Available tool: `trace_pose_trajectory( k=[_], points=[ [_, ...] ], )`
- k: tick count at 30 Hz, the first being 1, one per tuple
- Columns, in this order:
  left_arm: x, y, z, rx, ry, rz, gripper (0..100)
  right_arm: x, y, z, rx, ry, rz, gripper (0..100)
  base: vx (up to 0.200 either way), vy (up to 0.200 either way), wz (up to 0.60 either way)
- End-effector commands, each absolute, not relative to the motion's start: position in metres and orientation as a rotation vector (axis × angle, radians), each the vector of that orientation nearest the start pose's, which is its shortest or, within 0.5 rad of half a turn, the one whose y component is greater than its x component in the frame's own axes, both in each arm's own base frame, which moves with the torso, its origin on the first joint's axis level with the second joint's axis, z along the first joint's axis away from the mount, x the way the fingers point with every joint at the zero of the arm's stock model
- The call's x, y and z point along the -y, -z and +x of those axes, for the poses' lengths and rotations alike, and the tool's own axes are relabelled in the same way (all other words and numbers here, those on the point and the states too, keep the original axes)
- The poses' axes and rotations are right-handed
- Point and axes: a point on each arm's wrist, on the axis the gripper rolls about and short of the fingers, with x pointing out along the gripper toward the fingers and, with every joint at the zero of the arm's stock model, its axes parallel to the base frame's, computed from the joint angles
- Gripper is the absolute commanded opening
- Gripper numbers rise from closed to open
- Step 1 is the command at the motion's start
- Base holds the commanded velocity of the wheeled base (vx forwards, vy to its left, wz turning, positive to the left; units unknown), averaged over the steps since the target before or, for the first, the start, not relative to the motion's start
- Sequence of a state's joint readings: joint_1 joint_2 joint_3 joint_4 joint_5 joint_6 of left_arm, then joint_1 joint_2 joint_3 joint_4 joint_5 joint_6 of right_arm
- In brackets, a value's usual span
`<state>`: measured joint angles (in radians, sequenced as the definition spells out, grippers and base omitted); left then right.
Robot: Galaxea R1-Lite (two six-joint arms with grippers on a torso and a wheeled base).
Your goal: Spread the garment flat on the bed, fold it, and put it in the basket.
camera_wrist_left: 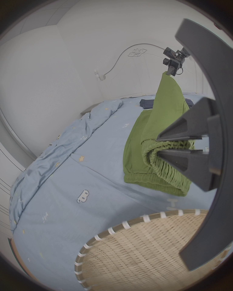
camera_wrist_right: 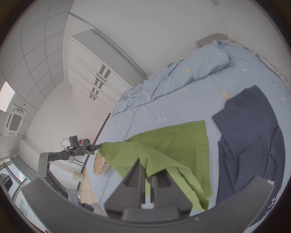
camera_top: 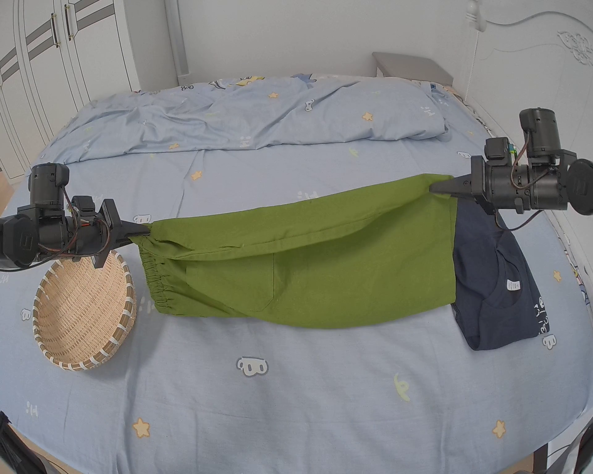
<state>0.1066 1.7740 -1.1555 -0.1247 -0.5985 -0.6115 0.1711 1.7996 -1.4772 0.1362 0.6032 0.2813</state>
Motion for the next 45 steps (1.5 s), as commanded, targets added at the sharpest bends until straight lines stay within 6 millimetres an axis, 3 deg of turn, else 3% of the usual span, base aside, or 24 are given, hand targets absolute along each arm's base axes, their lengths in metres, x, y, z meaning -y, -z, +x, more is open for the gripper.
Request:
trace_pose_trajectory(
  k=[1,11,20,28,38,39,40,41,45],
  points=[
    [-0.027,-0.189,0.366,-0.634,0.316,-0.765,0,-0.070,-0.249,0.381,-0.590,-0.660,0.375,0,0.000,0.000,0.00],
    [-0.029,-0.192,0.386,-0.602,0.329,-0.754,0,-0.058,-0.241,0.408,-0.571,-0.610,0.380,0,0.000,0.000,0.00],
    [-0.025,-0.179,0.399,-0.613,0.339,-0.749,0,-0.051,-0.224,0.426,-0.564,-0.577,0.377,0,0.000,0.000,0.00],
    [-0.030,-0.177,0.401,-0.606,0.328,-0.753,0,-0.053,-0.207,0.441,-0.558,-0.577,0.379,0,0.000,0.000,0.00],
    [-0.030,-0.171,0.404,-0.619,0.322,-0.757,0,-0.059,-0.203,0.452,-0.554,-0.585,0.376,0,0.000,0.000,0.00],
    [-0.029,-0.171,0.404,-0.619,0.324,-0.755,100,-0.059,-0.201,0.452,-0.557,-0.583,0.376,0,0.000,0.000,0.00],
    [-0.028,-0.170,0.404,-0.622,0.323,-0.754,100,-0.059,-0.200,0.453,-0.560,-0.581,0.375,0,0.000,0.000,0.00],
    [-0.027,-0.169,0.404,-0.626,0.323,-0.754,100,-0.059,-0.199,0.453,-0.563,-0.580,0.376,100,0.000,0.000,0.00],
    [-0.026,-0.165,0.407,-0.633,0.321,-0.754,100,-0.061,-0.192,0.455,-0.580,-0.578,0.378,100,0.000,0.000,0.00]
  ],
)
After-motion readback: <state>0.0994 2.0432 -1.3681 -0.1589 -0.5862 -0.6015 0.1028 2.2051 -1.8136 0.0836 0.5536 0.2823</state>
